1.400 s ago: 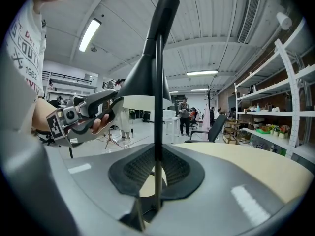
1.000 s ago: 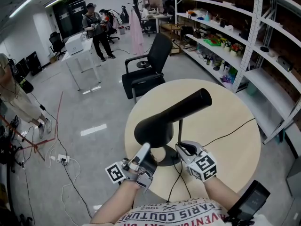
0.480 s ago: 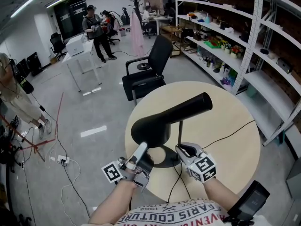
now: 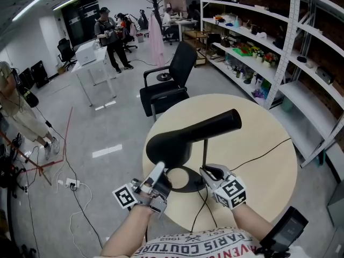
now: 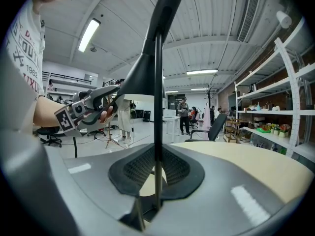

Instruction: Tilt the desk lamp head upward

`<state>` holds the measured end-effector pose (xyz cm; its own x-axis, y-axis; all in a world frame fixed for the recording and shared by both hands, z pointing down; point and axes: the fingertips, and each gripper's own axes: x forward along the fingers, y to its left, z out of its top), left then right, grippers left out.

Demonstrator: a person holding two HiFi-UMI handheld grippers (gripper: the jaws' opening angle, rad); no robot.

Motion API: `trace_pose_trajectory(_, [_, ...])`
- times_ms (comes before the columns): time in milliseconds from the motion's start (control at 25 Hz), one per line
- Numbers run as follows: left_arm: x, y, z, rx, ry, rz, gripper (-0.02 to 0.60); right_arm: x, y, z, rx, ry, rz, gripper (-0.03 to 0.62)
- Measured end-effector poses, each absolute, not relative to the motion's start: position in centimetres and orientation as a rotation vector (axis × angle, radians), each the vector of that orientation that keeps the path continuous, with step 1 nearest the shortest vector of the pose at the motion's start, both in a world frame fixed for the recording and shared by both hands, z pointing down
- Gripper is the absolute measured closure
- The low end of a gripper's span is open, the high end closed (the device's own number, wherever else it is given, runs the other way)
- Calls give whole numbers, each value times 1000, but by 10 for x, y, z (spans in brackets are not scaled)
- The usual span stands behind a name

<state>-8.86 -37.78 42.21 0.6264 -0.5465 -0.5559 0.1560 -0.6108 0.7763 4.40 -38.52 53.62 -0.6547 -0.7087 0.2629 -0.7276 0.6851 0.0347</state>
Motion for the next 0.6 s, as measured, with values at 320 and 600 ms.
trace_pose_trajectory(320, [-97,-381,415,2049,-344,-1017,531,44,-384,539,1141,-2645,104,549])
trace_pose_trajectory(600, [-103,-385,408,2086,-371,-1006,531,45,-385,541,1140,-2637,109,549])
